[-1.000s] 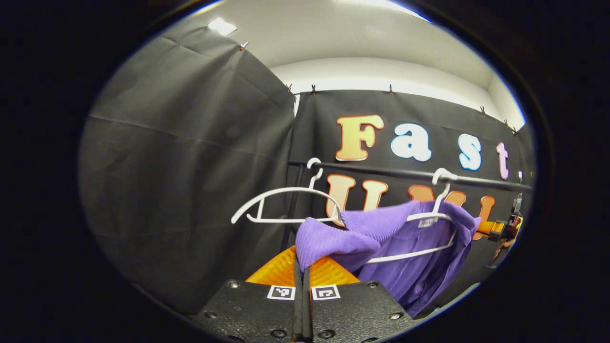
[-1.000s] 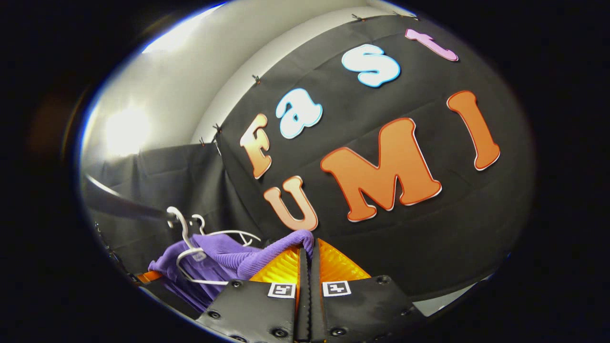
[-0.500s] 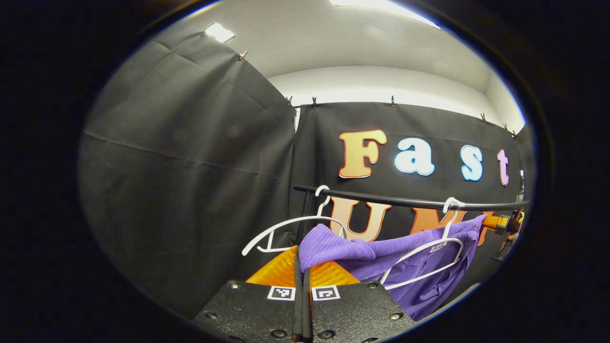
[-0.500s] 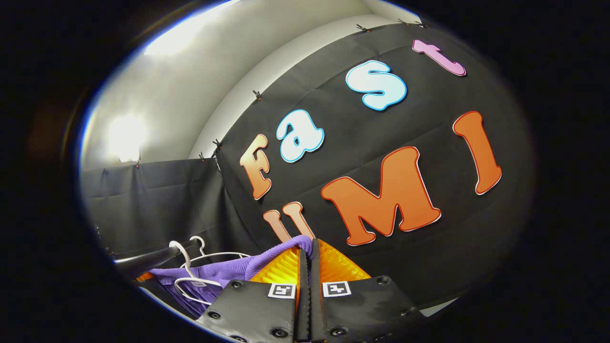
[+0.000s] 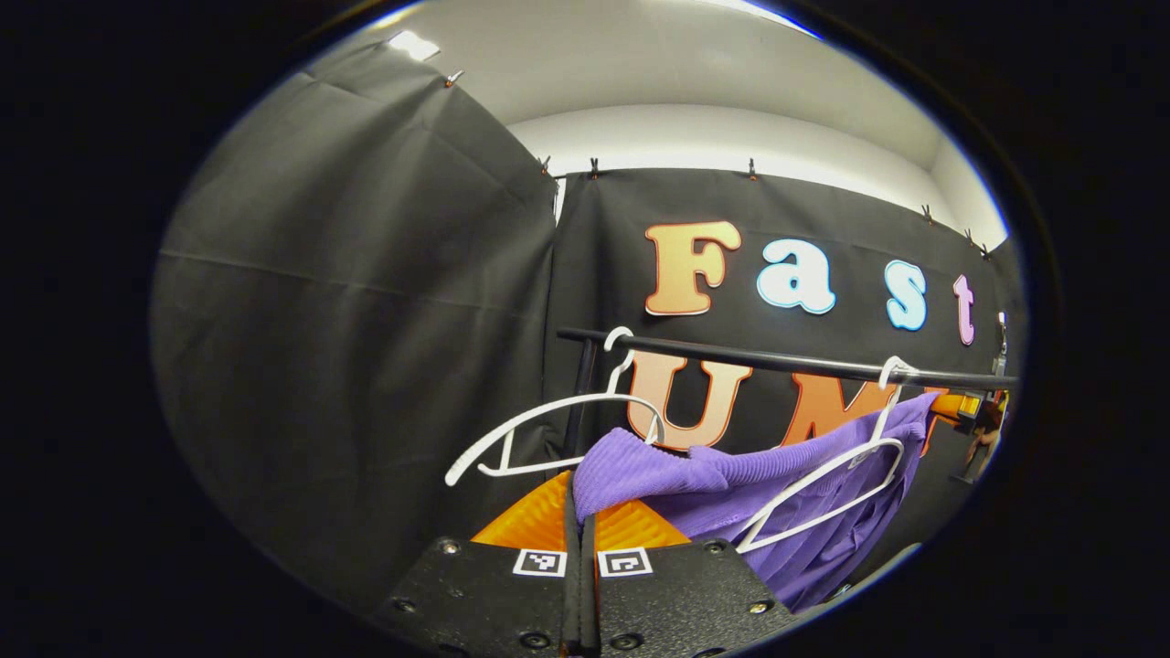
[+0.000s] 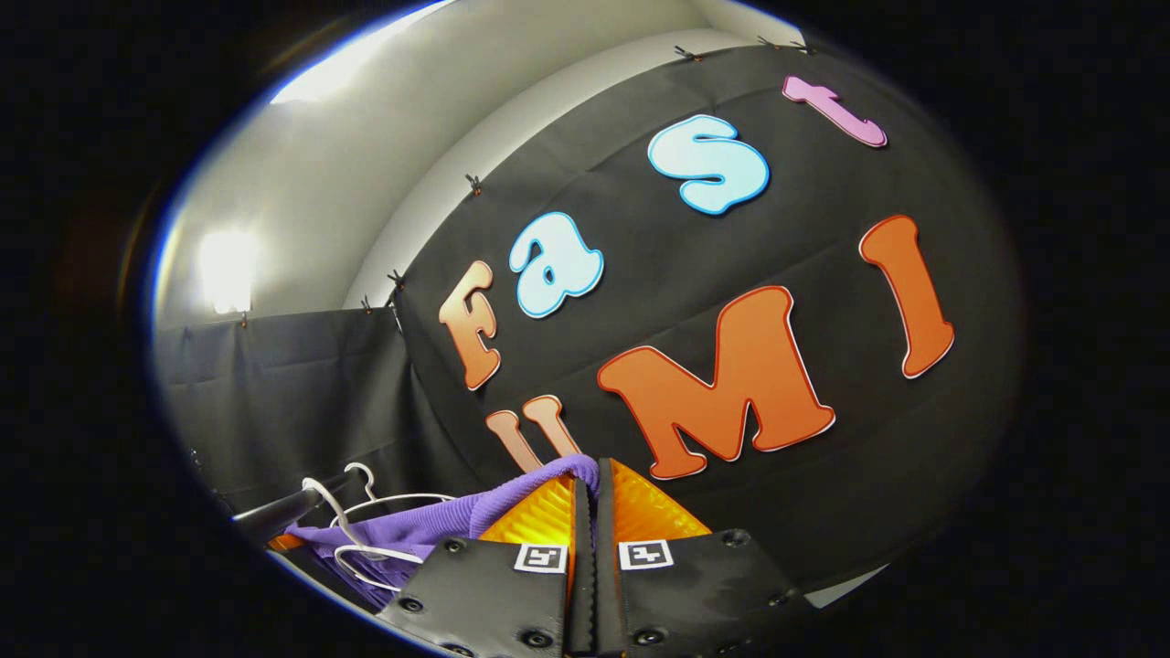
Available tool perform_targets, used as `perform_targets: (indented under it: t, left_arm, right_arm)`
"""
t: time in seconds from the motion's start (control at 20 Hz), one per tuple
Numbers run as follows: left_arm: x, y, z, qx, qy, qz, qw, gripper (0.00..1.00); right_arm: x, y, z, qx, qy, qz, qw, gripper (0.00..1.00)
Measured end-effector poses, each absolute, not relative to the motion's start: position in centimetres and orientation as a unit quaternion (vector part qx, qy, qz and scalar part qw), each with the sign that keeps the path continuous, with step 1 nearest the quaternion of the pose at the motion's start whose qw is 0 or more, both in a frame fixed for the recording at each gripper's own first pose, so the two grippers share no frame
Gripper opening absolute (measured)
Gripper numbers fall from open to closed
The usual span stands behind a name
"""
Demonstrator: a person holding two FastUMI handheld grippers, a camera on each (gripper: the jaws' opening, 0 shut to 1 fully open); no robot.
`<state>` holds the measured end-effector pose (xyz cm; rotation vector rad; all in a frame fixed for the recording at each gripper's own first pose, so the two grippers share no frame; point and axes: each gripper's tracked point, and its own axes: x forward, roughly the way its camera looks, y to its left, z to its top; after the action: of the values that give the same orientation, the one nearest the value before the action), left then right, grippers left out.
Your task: Grasp the clothes on the hanger with both hands and then place them into the laundry hamper below.
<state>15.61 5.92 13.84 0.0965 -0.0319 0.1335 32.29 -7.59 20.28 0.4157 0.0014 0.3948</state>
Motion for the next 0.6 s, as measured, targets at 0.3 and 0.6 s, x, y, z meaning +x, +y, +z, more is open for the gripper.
perform_targets:
  t: [0.3, 0.6]
  left_arm:
    - [18.3, 6.5, 13.0, 0.050, 0.002, 0.059, 0.997, 0.00]
    - [21.5, 6.7, 9.7, 0.060, 0.034, 0.062, 0.996, 0.00]
  right_arm:
    - [35.3, -8.0, 18.4, 0.211, 0.031, 0.175, 0.961, 0.07]
    - [38.4, -8.1, 13.9, 0.213, 0.087, 0.148, 0.962, 0.07]
